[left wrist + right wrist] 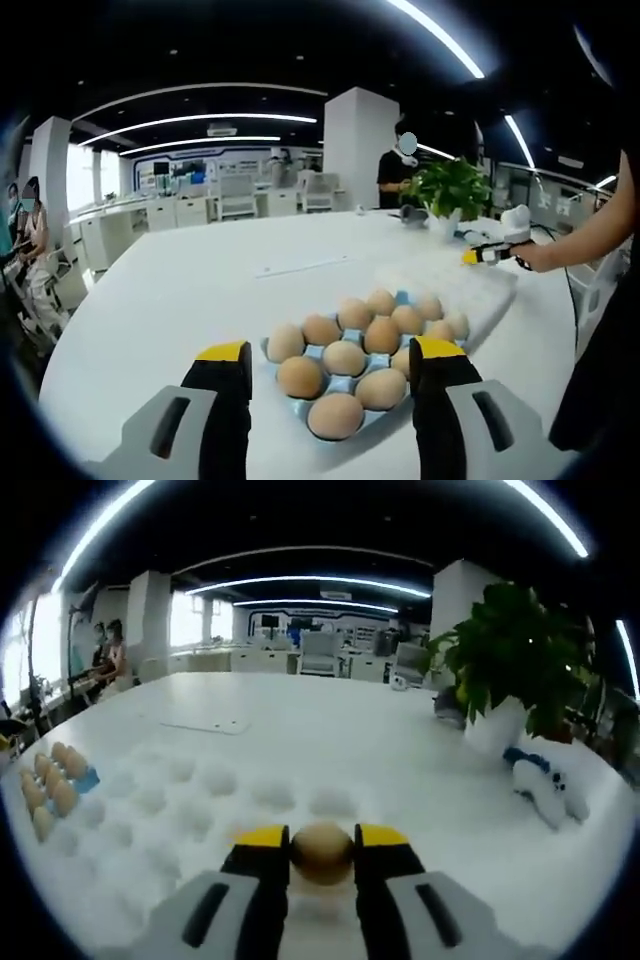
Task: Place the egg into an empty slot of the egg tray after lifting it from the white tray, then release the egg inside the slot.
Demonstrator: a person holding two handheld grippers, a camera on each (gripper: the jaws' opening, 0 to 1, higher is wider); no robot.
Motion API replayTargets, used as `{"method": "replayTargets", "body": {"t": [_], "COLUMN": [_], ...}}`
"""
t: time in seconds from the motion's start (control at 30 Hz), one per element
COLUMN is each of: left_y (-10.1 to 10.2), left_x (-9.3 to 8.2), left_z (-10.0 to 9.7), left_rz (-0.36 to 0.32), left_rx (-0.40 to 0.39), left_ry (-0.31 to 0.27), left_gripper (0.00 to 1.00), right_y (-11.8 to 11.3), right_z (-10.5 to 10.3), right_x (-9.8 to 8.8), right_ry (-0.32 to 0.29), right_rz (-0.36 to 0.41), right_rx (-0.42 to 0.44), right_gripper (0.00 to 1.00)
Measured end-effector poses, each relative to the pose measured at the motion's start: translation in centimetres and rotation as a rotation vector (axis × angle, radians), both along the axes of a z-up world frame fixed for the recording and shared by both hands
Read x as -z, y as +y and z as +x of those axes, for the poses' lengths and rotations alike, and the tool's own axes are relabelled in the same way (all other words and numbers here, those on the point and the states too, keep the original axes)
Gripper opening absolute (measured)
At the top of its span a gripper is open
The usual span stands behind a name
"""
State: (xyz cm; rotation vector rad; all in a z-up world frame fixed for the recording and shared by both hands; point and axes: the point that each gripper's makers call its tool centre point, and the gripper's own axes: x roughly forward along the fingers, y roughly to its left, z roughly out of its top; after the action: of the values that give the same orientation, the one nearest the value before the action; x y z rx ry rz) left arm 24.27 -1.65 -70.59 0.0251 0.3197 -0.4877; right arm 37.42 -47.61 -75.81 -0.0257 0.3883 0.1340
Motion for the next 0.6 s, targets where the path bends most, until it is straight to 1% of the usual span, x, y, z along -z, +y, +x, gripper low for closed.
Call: {"method": "replayTargets", "body": {"t": [0.03,0.07,0.1,0.13,0.17,0.2,0.23,0.27,0.33,0.37,0.4,0.5,0.6], "left_y": [0.1,0.1,0.0,0.0,-0.1,-0.1,-0.1,-0.1,0.1,0.1,0.0,-0.3,-0.4], "left_x": [0.1,0.1,0.1,0.1,0.0,0.0,-0.1,-0.2,-0.1,0.0,0.1,0.0,-0.2], "left_z": [0.0,-0.1,-0.1,-0.1,-0.2,-0.2,-0.2,-0.2,-0.1,-0.1,-0.1,0.0,0.0], "left_rz": [-0.001,-0.001,-0.002,-0.002,0.000,0.002,0.002,0.000,-0.002,-0.002,0.001,0.000,0.001], "left_rx": [-0.001,-0.001,0.000,0.003,0.007,0.009,0.009,0.007,0.001,0.002,0.004,0.012,0.015], "left_ry": [0.003,0.005,0.004,0.004,0.004,0.003,0.002,0.000,0.001,0.004,0.007,0.003,-0.001], "left_gripper": [0.64,0.64,0.64,0.64,0.64,0.64,0.64,0.64,0.64,0.63,0.63,0.63,0.63], "right_y": [0.2,-0.1,-0.1,-0.4,-0.4,-0.4,-0.4,-0.4,-0.2,-0.2,0.1,0.3,0.5], "right_z": [-0.4,-0.2,-0.4,-0.6,-0.7,-0.7,-0.8,-0.8,-0.7,-0.8,-0.9,-0.8,-0.9], "right_x": [0.1,0.0,0.3,1.1,1.3,1.2,1.3,1.2,1.2,1.2,1.2,1.3,0.8], "right_ry": [0.025,0.008,0.013,0.056,0.062,0.049,0.055,0.056,0.043,0.045,0.040,0.037,0.032], "right_rz": [0.012,-0.037,-0.097,-0.085,-0.062,-0.046,-0.017,-0.005,-0.020,-0.017,-0.055,-0.044,-0.042], "right_rx": [0.007,-0.002,-0.032,-0.002,0.017,0.010,0.024,0.026,-0.017,-0.016,-0.047,-0.041,-0.020], "right_gripper": [0.25,0.25,0.25,0.25,0.25,0.25,0.26,0.26,0.27,0.27,0.27,0.26,0.25]}}
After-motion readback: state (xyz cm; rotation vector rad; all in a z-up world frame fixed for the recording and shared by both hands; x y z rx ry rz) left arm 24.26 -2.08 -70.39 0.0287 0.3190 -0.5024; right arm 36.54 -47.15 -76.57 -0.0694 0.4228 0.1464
